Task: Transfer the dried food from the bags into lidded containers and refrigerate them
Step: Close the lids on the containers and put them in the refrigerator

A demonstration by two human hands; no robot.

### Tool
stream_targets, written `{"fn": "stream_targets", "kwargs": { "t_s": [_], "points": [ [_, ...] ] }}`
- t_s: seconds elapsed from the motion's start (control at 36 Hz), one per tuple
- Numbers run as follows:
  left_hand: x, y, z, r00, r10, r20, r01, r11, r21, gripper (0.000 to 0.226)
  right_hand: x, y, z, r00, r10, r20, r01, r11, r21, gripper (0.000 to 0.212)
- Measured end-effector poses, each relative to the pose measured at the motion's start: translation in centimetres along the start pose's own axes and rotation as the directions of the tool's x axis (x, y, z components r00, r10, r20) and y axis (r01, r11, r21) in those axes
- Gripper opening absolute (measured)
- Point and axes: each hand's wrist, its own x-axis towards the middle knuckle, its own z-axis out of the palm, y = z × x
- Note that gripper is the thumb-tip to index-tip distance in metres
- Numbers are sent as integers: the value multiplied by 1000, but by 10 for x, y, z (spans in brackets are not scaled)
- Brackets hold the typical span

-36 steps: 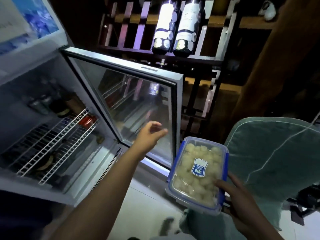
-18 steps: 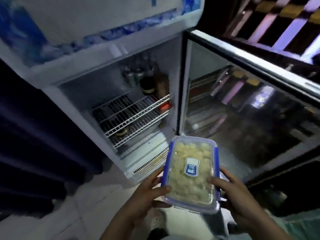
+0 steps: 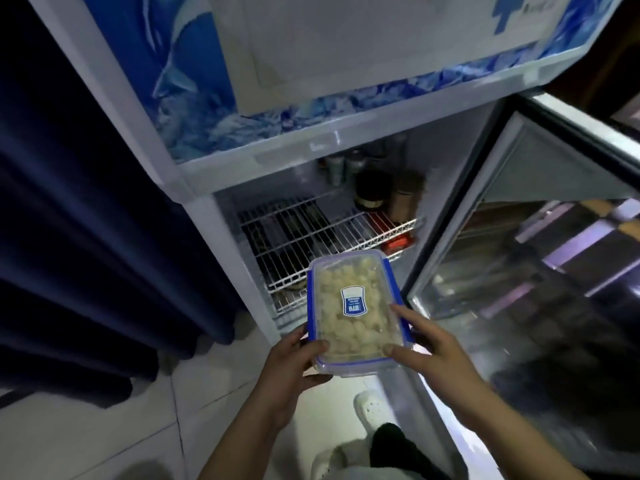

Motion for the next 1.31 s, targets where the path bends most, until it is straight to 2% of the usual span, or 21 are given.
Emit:
{"fn": "stream_targets", "kwargs": {
  "t_s": [0.11,0.19,0.31,0.36,0.44,0.5,0.61,0.69,0.75,0.81,0.92,1.03,1.11,1.31],
  "points": [
    [33,11,7,995,-21,-96,18,999,-33,41,42,1,-7,986,-50,157,77,982,-171,83],
    [57,20,18,987,-49,-152,38,996,-77,29,76,-3,-16,973,-104,204,157,951,-265,84],
    [99,37,40,972,-77,-222,58,994,-92,36,129,-6,-33,966,-158,203,227,895,-385,70],
    [121,45,51,962,-89,-259,71,994,-81,32,155,-6,-40,964,-166,209,242,876,-417,63],
    [153,50,64,947,-88,-310,67,995,-78,21,192,-6,-46,968,-129,217,222,845,-486,55],
    [173,51,71,934,-83,-347,52,994,-97,30,212,-3,-47,969,-110,220,208,846,-491,53],
    [202,54,81,910,15,-415,-49,996,-69,39,247,4,-49,964,-111,241,228,808,-543,49],
    [212,52,88,899,162,-407,-107,982,154,43,270,5,-50,953,-128,273,275,745,-608,49],
    [217,47,91,886,307,-347,-132,885,446,54,281,4,-49,944,-165,285,320,665,-674,47],
    [222,43,91,888,391,-242,-151,746,649,66,292,1,-45,939,-185,291,343,591,-730,44],
    [234,46,87,931,336,-145,-32,469,883,95,313,-4,-39,951,-97,295,310,342,-887,45],
    [245,61,87,958,206,-201,137,287,948,100,328,-5,-42,950,59,307,285,236,-929,51],
    [249,64,90,961,152,-230,188,246,951,105,332,0,-47,935,119,335,308,197,-931,66],
    [243,40,93,952,235,-199,143,235,961,111,321,17,-50,947,66,316,294,224,-929,76]
  ]
}}
